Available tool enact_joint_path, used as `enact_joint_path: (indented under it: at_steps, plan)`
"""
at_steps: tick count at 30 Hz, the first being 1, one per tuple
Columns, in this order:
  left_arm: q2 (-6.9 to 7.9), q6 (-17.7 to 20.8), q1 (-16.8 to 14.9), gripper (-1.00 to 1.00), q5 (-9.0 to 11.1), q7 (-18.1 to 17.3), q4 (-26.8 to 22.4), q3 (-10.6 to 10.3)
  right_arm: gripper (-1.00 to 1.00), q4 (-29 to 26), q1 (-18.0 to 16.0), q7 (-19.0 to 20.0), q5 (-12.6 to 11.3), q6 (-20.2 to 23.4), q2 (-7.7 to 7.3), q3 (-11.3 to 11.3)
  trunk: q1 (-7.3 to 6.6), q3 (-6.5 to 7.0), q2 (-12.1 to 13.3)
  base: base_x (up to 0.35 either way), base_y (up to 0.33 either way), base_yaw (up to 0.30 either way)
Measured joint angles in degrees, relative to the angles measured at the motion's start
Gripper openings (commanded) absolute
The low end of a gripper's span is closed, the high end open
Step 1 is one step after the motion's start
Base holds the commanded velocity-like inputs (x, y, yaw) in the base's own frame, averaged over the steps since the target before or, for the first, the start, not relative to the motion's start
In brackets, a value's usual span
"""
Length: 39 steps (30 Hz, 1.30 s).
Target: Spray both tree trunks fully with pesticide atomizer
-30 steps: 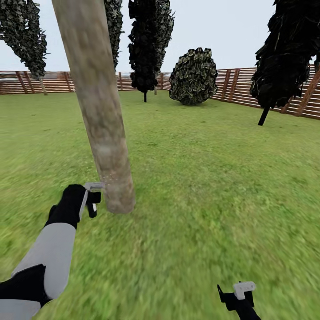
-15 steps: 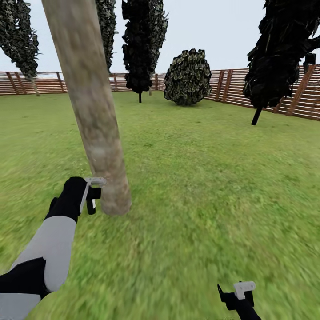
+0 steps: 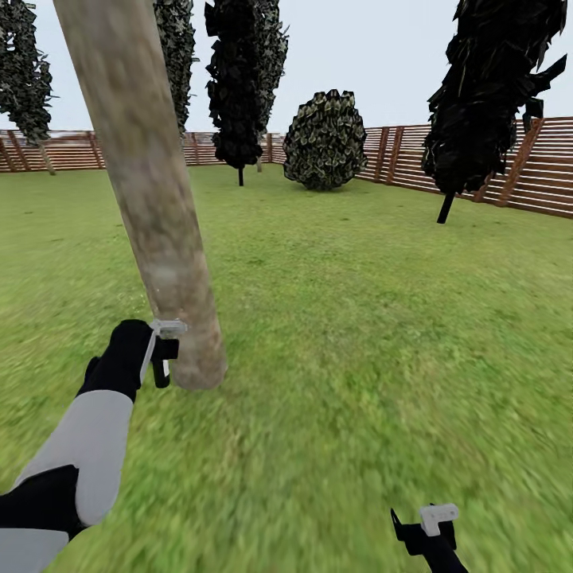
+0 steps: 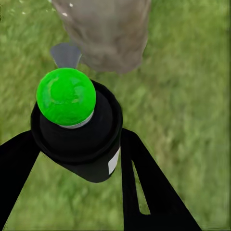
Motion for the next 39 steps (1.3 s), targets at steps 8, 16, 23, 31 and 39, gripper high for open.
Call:
enact_joint_path:
  at_steps: [8, 16, 23, 31, 39]
  plan:
    - [4.42, 0.0, -0.4, -1.0, 0.5, -0.1, -0.5, 0.1, 1.0, 0.1, 0.0, 0.0, 0.0, 0.0, 0.0, 0.0, 0.0, 0.0, 0.0, 0.001, -0.002, 0.0]
    - [1.63, -0.1, -0.7, -1.0, 0.2, 0.1, -0.6, -0.2, 1.0, 0.1, 0.0, 0.0, 0.0, 0.0, 0.0, 0.0, -0.01, 0.0, 0.0, 0.101, -0.233, 0.0]
    - [1.87, -0.1, -0.6, -1.0, 0.2, 0.2, -0.6, -0.1, 1.0, 0.1, 0.0, 0.0, 0.0, 0.0, 0.0, 0.0, -0.02, 0.0, 0.0, 0.194, -0.221, 0.0]
    - [2.34, -0.1, -0.5, -1.0, 0.0, 0.5, -0.7, 0.3, 1.0, 0.1, 0.0, 0.0, 0.0, 0.0, 0.0, 0.0, 0.0, 0.0, 0.0, 0.018, -0.27, 0.153]
    - [7.31, -0.2, 0.5, -1.0, 0.1, 0.4, -4.2, 0.1, 1.0, 0.1, 0.0, 0.0, 0.0, 0.0, 0.0, 0.0, -0.01, 0.0, 0.0, 0.035, -0.268, 0.172]
